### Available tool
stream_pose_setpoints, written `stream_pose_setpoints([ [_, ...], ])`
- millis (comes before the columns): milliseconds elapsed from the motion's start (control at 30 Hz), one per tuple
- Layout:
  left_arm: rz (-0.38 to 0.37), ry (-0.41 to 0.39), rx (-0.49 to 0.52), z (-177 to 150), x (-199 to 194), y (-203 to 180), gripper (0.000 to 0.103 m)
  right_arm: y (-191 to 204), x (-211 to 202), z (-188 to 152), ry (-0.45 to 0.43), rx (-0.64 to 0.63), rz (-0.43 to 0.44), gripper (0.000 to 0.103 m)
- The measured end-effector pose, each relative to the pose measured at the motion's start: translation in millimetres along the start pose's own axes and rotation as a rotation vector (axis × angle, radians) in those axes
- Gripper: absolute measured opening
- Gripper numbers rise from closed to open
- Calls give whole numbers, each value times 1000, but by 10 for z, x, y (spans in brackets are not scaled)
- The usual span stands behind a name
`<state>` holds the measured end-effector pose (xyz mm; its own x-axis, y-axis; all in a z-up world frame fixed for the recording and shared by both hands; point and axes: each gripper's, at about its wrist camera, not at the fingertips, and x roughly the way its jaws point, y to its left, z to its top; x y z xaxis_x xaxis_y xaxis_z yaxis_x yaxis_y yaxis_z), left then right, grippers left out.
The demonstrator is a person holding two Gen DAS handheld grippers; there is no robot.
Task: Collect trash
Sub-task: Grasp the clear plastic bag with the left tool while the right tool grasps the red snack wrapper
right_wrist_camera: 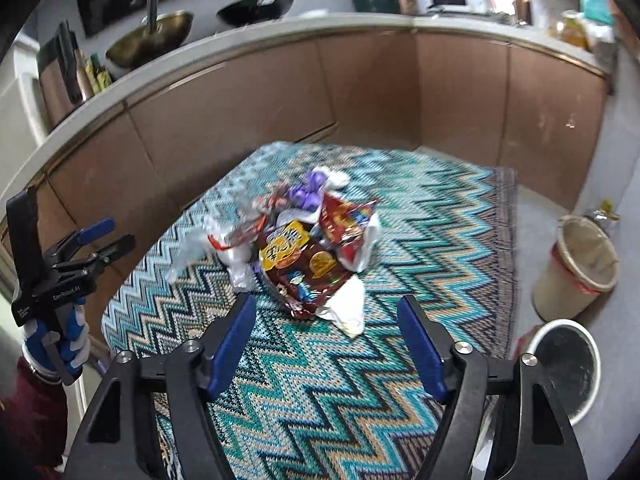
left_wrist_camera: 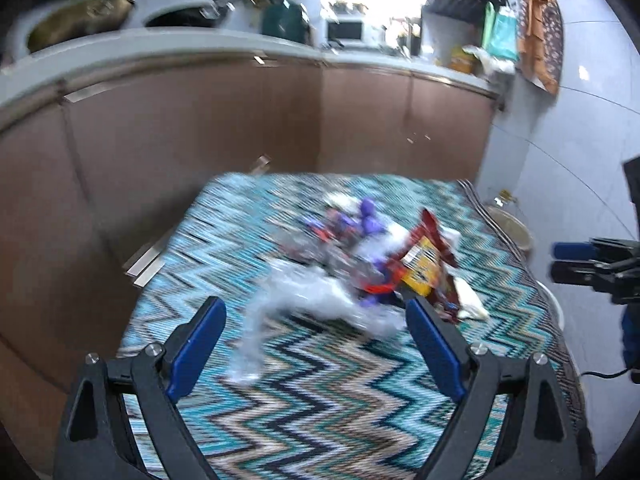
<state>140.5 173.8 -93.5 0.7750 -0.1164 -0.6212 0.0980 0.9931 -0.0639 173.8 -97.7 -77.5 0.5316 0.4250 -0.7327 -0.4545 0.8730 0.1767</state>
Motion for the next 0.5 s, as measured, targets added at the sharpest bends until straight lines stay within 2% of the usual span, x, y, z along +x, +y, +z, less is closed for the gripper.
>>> stream_pose_setpoints([
  [67, -36, 40, -4, -10, 182, -70, 90, 45, 120, 48, 17, -25, 26, 71],
  [333, -42, 168, -59, -48, 890, -80, 89, 144, 583, 255, 77, -111, 90, 71],
  [433, -41, 198, -84, -41, 1054, -2, 84, 140, 744, 322, 97, -124, 120, 71],
  [500, -48, 214, -96, -36, 1152, 34, 75, 149, 849, 350, 111, -139, 140, 71],
])
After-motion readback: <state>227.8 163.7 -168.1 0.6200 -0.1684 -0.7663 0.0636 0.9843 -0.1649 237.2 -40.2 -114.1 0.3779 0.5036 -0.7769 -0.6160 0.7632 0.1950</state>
